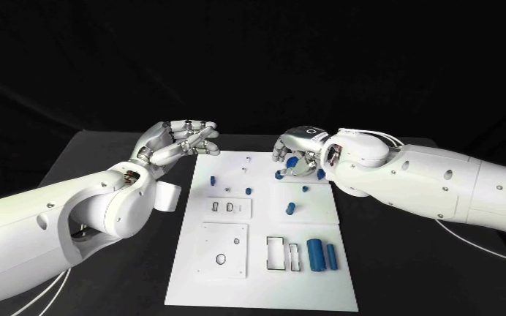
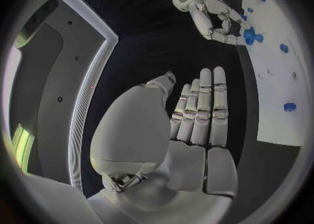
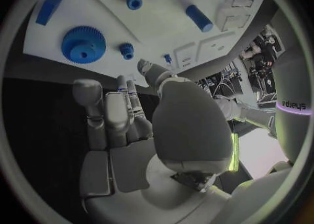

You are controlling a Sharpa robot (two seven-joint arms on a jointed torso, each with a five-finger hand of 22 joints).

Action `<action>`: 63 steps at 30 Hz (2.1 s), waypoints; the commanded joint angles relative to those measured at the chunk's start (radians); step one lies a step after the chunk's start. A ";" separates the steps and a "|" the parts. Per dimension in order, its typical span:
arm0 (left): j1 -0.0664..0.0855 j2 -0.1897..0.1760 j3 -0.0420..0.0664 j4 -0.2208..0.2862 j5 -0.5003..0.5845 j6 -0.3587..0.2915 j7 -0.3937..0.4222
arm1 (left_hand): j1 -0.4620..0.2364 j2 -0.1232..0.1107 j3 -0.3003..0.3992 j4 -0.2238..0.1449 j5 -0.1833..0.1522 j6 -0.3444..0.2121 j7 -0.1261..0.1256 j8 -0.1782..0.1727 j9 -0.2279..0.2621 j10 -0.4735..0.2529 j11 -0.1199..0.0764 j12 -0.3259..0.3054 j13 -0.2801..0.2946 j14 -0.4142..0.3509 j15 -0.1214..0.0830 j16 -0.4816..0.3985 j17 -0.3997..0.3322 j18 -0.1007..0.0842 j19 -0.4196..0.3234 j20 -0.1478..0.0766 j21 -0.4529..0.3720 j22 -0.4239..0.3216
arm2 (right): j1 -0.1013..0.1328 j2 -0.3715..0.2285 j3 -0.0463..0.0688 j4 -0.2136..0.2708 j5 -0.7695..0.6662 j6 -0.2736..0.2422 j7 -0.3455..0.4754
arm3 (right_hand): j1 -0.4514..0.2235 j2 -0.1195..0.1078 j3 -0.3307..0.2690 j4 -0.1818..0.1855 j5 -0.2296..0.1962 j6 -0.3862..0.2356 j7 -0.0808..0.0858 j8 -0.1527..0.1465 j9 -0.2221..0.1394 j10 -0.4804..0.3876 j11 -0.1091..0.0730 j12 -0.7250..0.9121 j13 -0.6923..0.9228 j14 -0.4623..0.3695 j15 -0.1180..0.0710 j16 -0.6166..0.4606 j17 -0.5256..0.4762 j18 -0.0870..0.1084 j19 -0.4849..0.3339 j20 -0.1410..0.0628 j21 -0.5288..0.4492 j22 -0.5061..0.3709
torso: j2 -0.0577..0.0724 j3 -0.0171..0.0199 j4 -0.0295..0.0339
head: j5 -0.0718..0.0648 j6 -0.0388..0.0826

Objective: Assemble the parts on the task board

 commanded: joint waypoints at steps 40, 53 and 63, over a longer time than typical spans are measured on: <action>0.004 -0.001 0.001 -0.009 0.017 0.019 -0.018 | -0.014 -0.009 0.006 0.007 0.005 0.003 0.006 -0.004 0.000 0.006 0.004 -0.014 -0.001 -0.001 0.005 0.002 0.009 0.003 0.001 0.003 0.005 0.000 | -0.024 0.021 -0.001 -0.016 -0.044 0.036 -0.063 | 0.043 0.031 0.114 0.041 -0.013 0.032 -0.010 0.007 0.032 0.063 -0.012 0.001 0.018 0.036 -0.003 0.139 0.107 -0.041 0.042 -0.002 0.147 0.200 | 0.026 -0.0052 0.0086 | 0.002 0.003; 0.004 0.003 0.001 -0.030 0.026 0.026 -0.028 | -0.013 -0.008 0.010 0.006 0.005 0.002 0.008 -0.006 -0.001 0.005 0.005 -0.017 -0.001 -0.004 0.006 0.001 0.013 0.002 -0.001 0.004 0.005 -0.001 | -0.024 0.018 -0.001 -0.017 -0.010 0.019 -0.058 | 0.039 0.042 0.145 0.044 -0.008 0.054 -0.019 0.025 0.049 0.079 -0.018 0.001 0.018 0.036 -0.008 0.148 0.110 -0.042 0.042 -0.006 0.156 0.214 | 0.031 -0.0067 0.0106 | -0.003 0.007; 0.004 0.004 0.001 -0.036 0.031 0.026 -0.032 | -0.012 -0.005 0.013 0.005 0.005 0.001 0.009 -0.007 -0.001 0.004 0.006 -0.019 -0.001 -0.005 0.007 0.000 0.015 0.002 -0.002 0.004 0.005 -0.001 | -0.024 0.000 0.001 0.012 0.013 -0.136 -0.066 | 0.034 0.049 0.158 0.041 0.018 0.062 -0.027 0.042 0.071 0.100 -0.026 0.003 0.022 0.038 -0.015 0.158 0.116 -0.043 0.046 -0.011 0.165 0.229 | 0.032 -0.0070 0.0105 | -0.003 0.009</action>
